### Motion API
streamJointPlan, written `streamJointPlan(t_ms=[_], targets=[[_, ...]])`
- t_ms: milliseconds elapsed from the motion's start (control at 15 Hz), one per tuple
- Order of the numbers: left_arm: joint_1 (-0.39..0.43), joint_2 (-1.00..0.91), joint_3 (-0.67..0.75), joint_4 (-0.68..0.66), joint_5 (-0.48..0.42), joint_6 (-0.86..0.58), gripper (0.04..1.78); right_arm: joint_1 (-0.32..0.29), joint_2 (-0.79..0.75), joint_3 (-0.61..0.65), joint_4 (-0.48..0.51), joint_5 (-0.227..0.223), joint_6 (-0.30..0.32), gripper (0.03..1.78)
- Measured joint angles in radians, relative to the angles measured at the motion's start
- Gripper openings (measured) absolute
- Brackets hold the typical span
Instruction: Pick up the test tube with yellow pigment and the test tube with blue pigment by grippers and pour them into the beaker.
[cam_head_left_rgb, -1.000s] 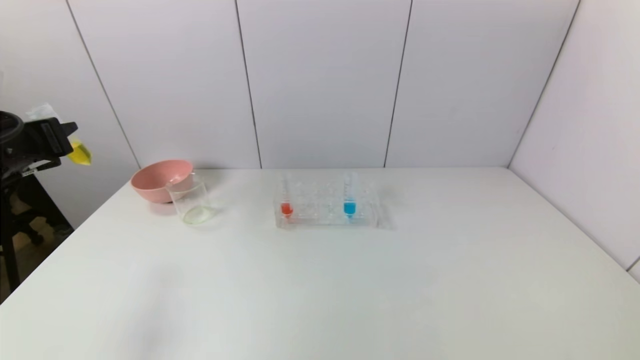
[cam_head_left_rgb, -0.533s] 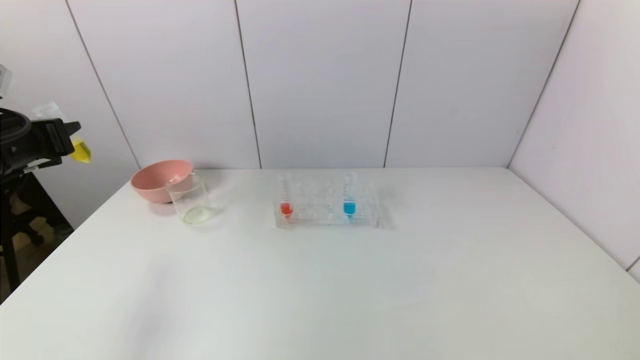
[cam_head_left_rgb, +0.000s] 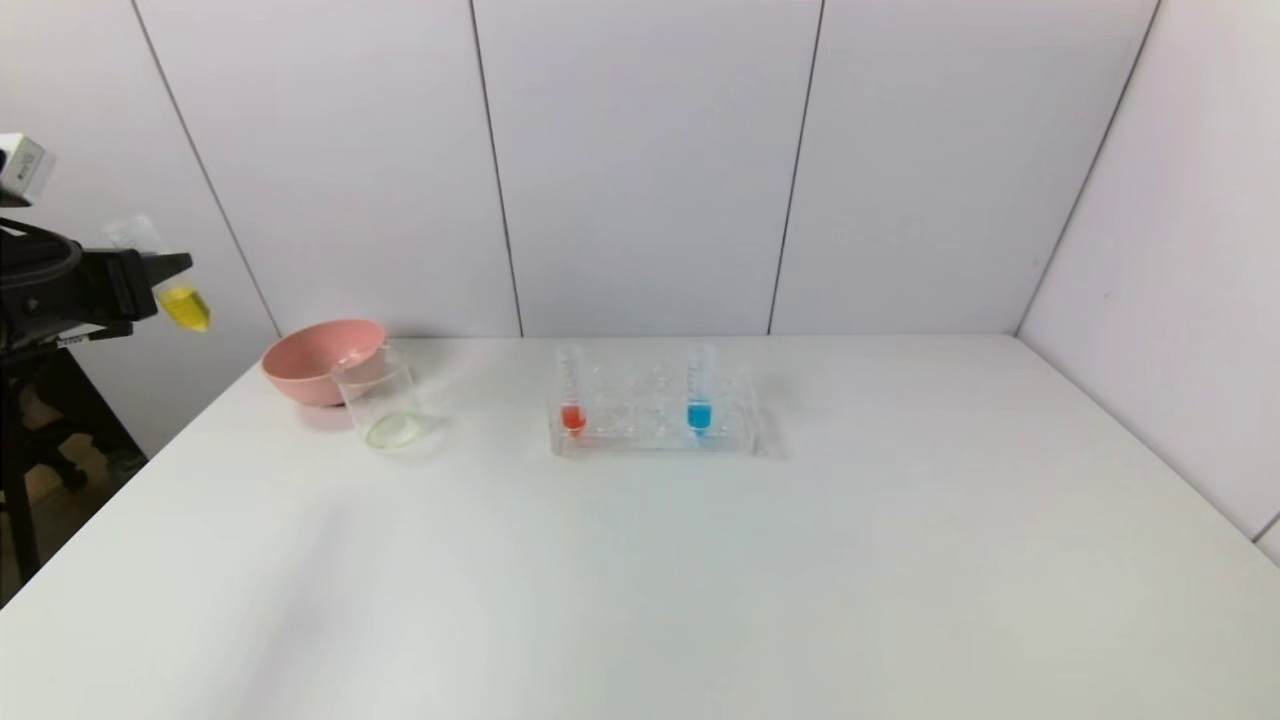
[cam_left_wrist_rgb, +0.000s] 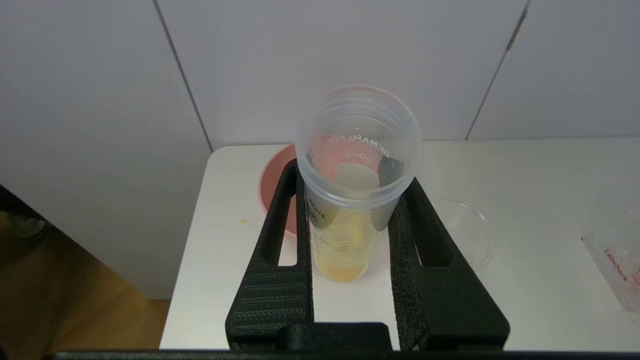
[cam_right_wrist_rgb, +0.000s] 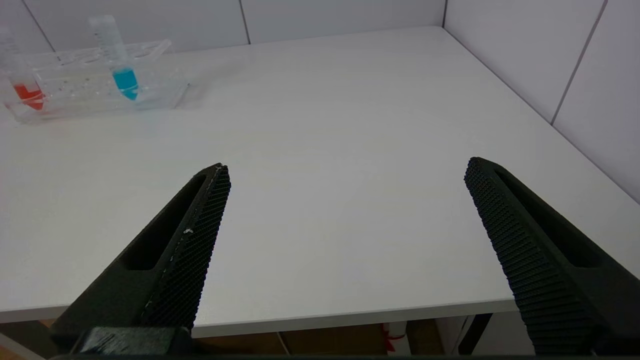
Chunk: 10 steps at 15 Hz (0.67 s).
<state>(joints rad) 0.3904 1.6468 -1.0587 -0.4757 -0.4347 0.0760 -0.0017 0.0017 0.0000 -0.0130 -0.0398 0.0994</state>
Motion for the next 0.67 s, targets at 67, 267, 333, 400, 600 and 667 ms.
streamJointPlan(t_ms=[67,267,333,400,600,667], targets=[[0.000,0.007,-0.019,0.047,-0.011,0.031,0.45,0.000,0.000,0.000,0.000,0.000,0.000,1.71],[0.000,0.023,-0.124,0.266,-0.056,0.159,0.45,0.000,0.000,0.000,0.000,0.000,0.000,1.71],[-0.001,0.029,-0.170,0.348,-0.061,0.214,0.45,0.000,0.000,0.000,0.000,0.000,0.000,1.71],[-0.001,0.039,-0.221,0.436,-0.064,0.275,0.45,0.000,0.000,0.000,0.000,0.000,0.000,1.71],[-0.015,0.087,-0.331,0.613,-0.072,0.449,0.45,0.000,0.000,0.000,0.000,0.000,0.000,1.71],[-0.020,0.105,-0.354,0.633,-0.085,0.488,0.45,0.000,0.000,0.000,0.000,0.000,0.000,1.71]])
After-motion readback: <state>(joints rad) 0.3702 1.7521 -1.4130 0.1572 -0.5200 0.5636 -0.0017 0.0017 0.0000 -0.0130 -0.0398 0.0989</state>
